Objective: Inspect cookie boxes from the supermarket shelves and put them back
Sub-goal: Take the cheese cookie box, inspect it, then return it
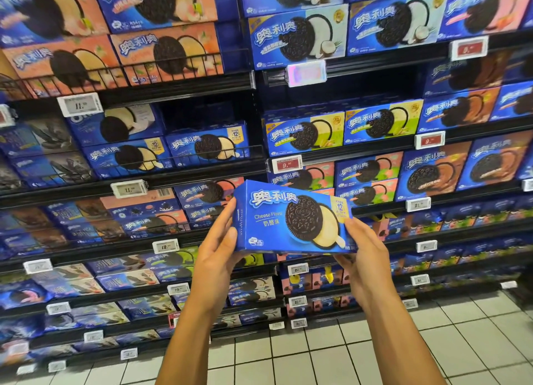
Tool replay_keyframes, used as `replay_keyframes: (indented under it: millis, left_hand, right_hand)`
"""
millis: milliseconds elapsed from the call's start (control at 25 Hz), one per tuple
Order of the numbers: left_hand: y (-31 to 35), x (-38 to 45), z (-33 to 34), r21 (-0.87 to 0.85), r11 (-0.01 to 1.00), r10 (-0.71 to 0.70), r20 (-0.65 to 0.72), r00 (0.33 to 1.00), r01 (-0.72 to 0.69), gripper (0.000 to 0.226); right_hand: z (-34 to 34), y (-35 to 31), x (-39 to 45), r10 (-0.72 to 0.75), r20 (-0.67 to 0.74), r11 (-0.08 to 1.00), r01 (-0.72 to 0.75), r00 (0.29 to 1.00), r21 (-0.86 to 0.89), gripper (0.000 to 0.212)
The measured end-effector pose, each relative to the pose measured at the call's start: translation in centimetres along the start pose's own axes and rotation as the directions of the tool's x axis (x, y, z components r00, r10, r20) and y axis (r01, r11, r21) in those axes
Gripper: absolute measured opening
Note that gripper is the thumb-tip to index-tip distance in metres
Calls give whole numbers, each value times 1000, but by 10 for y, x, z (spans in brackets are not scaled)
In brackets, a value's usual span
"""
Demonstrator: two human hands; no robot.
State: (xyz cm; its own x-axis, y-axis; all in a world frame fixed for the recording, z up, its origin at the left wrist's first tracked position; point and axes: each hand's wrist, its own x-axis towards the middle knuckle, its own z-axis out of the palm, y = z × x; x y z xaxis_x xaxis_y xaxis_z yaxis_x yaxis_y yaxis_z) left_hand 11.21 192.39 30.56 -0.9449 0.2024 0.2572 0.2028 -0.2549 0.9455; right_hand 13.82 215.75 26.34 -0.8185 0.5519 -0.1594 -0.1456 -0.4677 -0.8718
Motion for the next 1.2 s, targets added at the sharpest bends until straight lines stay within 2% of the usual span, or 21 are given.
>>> replay_keyframes:
  millis: [160,320,440,560,720,840,960,1200]
  left_hand:
    - [2,3,-3,7,1000,-28,-26,999,28,42]
    - [6,8,-10,42,996,-78,-9,997,78,47]
    - [8,10,-14,59,990,-130,-10,991,131,44]
    - [11,11,-14,83,985,-148,-27,989,150,38]
    - [16,10,-11,81,975,-198,-96,975,206,48]
    - [16,10,-9,86,971,-213,-97,972,222,56]
    - [15,10,-9,73,972,-217,-93,972,224,53]
    - [12,9,-9,49,964,-256,-88,963,261,58]
  right_hand:
    - [3,-5,-3,-8,16,1000,8,1000,10,15]
    - [3,-21,-5,-39,23,997,37,999,64,23]
    - [1,-30,-8,-99,83,995,98,992,21,34]
    - [0,-37,-13,-171,159,985,170,972,19,36]
    - [-1,-44,-18,-289,245,955,297,925,8,34]
    - [-1,-43,-18,-310,225,950,308,924,44,31]
    - [-1,-43,-17,-305,208,952,304,929,35,28]
    - [-3,-43,-18,-311,203,948,318,929,-5,33]
